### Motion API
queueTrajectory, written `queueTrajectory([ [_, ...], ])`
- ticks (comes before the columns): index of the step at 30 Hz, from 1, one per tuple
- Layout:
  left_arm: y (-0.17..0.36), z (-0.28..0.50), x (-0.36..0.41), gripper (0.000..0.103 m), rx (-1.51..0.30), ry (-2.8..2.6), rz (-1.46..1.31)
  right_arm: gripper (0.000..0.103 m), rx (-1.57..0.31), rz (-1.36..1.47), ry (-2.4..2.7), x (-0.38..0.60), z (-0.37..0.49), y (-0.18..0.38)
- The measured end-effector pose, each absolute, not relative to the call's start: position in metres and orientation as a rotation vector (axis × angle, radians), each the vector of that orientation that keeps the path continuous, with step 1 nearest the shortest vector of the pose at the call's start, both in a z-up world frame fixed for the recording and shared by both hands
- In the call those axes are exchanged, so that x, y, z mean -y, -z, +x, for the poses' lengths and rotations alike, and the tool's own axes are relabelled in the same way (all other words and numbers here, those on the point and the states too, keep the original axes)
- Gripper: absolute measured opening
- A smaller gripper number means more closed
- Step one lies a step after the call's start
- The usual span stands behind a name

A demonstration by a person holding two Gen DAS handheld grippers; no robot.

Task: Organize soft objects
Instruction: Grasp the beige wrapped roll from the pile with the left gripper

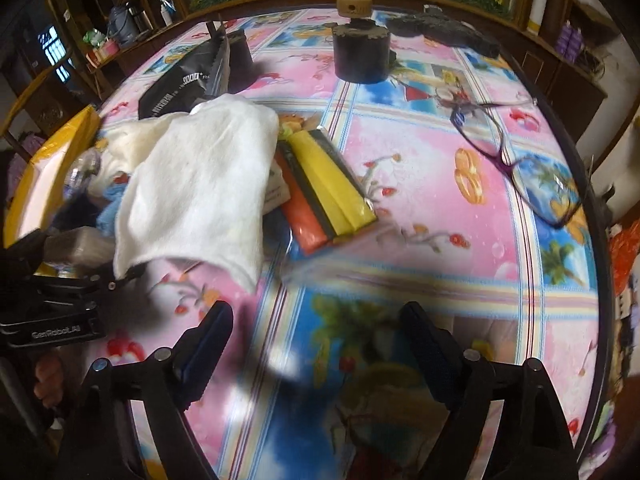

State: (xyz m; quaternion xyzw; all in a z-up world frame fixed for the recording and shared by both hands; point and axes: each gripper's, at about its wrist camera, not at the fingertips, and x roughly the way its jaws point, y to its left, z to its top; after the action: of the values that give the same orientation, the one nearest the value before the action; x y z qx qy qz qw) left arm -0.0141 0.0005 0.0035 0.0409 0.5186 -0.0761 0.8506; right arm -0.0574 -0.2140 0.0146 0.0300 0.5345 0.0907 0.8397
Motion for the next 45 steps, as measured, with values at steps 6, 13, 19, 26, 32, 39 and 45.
queueTrajectory([
  [6,-0.020,-0.036,-0.016,0.100,-1.088,0.263,0.001,0.079,-1.111,0.126,-0.237,0.228,-0.082,-0.030],
  [13,-0.032,-0.048,-0.030,0.100,-1.067,0.278,-0.017,0.078,-1.074,0.127,-0.244,0.230,-0.094,-0.045],
  [19,-0.037,-0.049,-0.018,0.086,-1.041,0.299,0.061,0.078,-1.062,0.130,-0.247,0.232,-0.094,-0.052],
  [26,-0.033,-0.052,-0.004,0.036,-1.103,0.322,0.099,0.078,-1.051,0.128,-0.253,0.234,-0.095,-0.057],
  [32,-0.034,-0.061,-0.016,0.022,-1.133,0.361,0.001,0.078,-1.028,0.132,-0.269,0.230,-0.085,-0.069],
  [39,-0.033,-0.068,-0.030,0.022,-1.143,0.349,-0.045,0.076,-1.023,0.161,-0.293,0.221,-0.061,-0.080],
  [45,-0.040,-0.073,-0.029,0.022,-1.126,0.359,-0.026,0.071,-1.035,0.175,-0.335,0.200,-0.022,-0.078],
])
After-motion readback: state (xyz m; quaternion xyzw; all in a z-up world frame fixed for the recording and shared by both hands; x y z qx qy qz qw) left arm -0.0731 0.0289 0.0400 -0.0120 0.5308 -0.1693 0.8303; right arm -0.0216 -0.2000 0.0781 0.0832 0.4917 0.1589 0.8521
